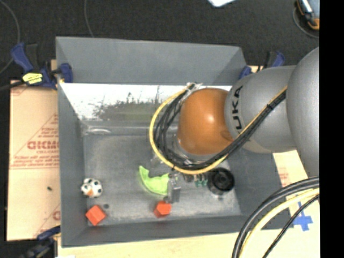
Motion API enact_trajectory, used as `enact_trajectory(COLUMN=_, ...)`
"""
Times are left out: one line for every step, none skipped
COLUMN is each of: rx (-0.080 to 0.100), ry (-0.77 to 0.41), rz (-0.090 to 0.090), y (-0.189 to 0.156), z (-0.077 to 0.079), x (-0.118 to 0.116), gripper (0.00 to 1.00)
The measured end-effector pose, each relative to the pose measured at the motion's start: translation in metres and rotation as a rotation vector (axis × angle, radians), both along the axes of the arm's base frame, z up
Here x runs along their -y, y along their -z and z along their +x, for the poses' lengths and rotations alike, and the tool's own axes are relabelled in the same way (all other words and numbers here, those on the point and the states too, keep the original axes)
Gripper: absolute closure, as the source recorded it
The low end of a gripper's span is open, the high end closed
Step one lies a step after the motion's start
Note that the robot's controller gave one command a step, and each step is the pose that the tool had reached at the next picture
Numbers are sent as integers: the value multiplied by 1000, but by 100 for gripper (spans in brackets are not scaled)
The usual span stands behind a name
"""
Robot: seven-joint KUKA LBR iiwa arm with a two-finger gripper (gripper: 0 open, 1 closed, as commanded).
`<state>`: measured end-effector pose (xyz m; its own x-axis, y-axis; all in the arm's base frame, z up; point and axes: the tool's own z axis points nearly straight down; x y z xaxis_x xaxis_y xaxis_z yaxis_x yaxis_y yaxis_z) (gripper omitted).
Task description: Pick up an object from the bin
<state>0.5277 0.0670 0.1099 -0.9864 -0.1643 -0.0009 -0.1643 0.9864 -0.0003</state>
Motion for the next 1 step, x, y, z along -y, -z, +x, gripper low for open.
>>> enact_trajectory(rx=6, ry=-123, rz=1, y=22, z=13, x=8, gripper=0)
